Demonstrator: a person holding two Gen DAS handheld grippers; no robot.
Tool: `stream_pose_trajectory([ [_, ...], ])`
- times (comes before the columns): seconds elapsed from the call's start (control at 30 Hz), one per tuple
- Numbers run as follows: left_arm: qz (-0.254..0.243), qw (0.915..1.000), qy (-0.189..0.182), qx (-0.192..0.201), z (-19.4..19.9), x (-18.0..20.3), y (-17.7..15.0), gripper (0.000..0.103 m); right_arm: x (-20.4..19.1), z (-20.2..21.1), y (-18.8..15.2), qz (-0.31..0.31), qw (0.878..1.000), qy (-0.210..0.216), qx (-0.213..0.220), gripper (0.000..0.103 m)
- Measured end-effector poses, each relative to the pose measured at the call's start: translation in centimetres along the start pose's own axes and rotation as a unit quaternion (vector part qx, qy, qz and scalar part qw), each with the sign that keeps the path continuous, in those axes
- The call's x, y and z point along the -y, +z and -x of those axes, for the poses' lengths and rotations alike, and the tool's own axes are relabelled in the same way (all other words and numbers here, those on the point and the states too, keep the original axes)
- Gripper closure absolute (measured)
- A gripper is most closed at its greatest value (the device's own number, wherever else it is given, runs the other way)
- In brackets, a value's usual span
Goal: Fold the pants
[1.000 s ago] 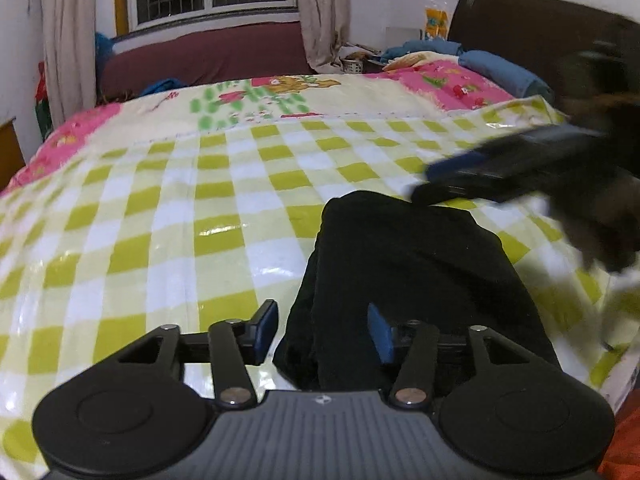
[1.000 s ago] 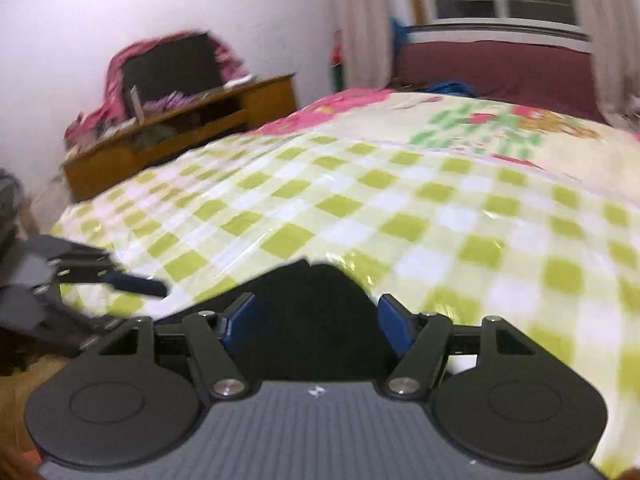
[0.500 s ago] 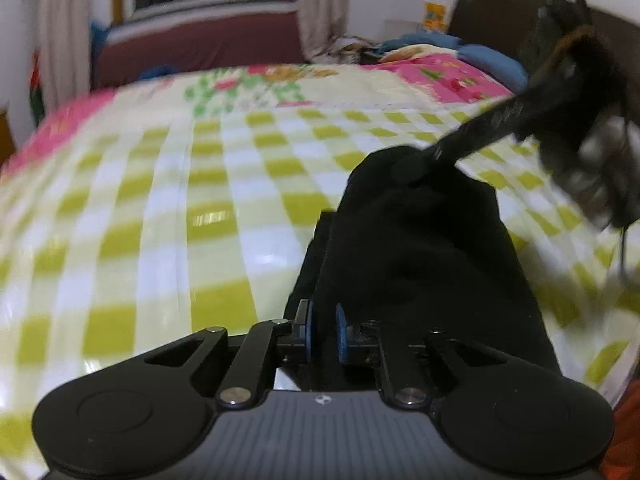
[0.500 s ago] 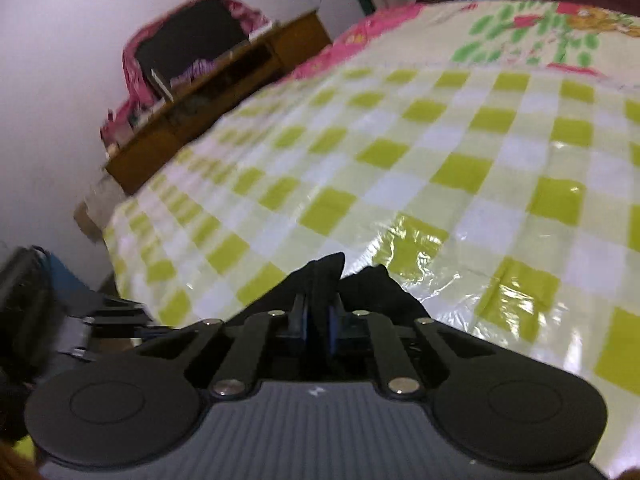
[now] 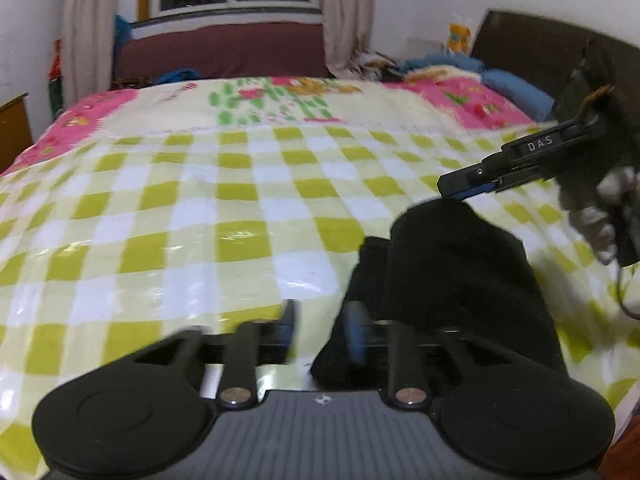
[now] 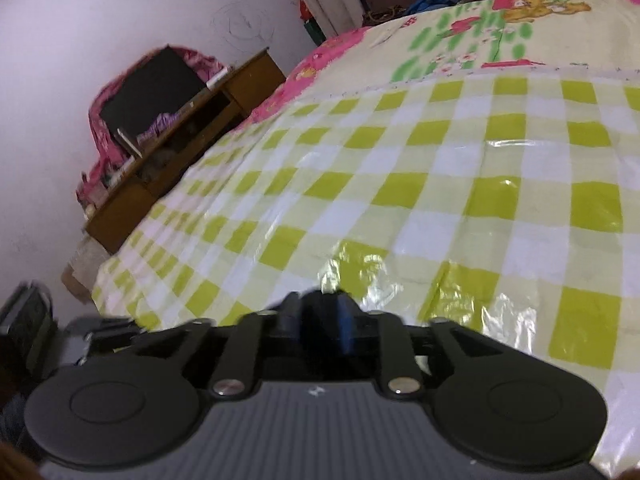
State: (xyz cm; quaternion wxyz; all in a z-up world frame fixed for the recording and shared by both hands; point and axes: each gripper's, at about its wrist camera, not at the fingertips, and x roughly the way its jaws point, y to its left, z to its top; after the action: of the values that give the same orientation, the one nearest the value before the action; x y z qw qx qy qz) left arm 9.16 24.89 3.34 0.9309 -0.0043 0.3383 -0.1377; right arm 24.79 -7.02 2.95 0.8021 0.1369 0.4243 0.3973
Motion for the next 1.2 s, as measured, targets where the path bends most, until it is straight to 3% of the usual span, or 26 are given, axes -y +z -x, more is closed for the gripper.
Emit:
stream_pose_trajectory([
  [0.17,0.053,0.9970,-0.056,-0.004,1.7,-0.1,-1.0,0.039,0.5,-0.9,0.3,0.002,0.999,0.046,-0.021,0.032],
  [0.27,0.054,0.9964,-0.062,-0.023,0.3,1.2,-2.2,0.033,0.0,-3.0,-0.6,0.024,0.996,0.039,-0.071,0.031],
  [0.33,0.066,0.9956,-0.057,-0.034,-0.4,1.4,-2.8,0.033,-0.8,-4.2,-1.6,0.054,0.994,0.014,-0.095,0.044],
  [0.37,0.079,0.9945,-0.060,-0.034,-0.3,1.3,-3.0,0.033,-1.2,-4.5,-2.0,0.067,0.992,0.004,-0.108,0.066],
  [0.4,0.094,0.9930,-0.065,-0.032,0.1,1.0,-3.1,0.033,-1.5,-4.7,-2.4,0.066,0.991,-0.001,-0.116,0.079],
  [0.53,0.096,0.9933,-0.060,-0.026,1.7,0.9,-3.9,0.027,-1.5,-3.6,-2.7,0.047,0.994,0.005,-0.100,0.084],
  [0.63,0.057,0.9967,-0.053,-0.023,2.8,1.9,-4.5,0.027,-1.3,-3.3,-2.7,0.032,0.995,0.006,-0.096,0.085],
  [0.73,-0.019,0.9995,-0.015,-0.020,3.0,3.7,-5.2,0.027,-1.2,-3.4,-2.7,0.025,0.995,0.004,-0.094,0.085],
  [0.87,-0.077,0.9953,0.004,-0.059,2.0,4.8,-6.7,0.031,-1.0,-3.3,-2.7,0.020,0.995,-0.001,-0.093,0.085],
  [0.93,-0.078,0.9958,0.015,-0.044,1.6,5.0,-6.6,0.032,-0.8,-3.4,-2.8,0.015,0.995,0.001,-0.095,0.085],
  [1.1,-0.053,0.9986,0.000,-0.009,1.0,4.7,-5.3,0.033,-0.3,-3.6,-2.8,0.001,0.995,-0.001,-0.095,0.085],
  [1.2,-0.041,0.9990,0.017,0.006,0.9,4.6,-5.2,0.034,-0.2,-3.7,-2.9,-0.001,0.996,-0.001,-0.093,0.084],
])
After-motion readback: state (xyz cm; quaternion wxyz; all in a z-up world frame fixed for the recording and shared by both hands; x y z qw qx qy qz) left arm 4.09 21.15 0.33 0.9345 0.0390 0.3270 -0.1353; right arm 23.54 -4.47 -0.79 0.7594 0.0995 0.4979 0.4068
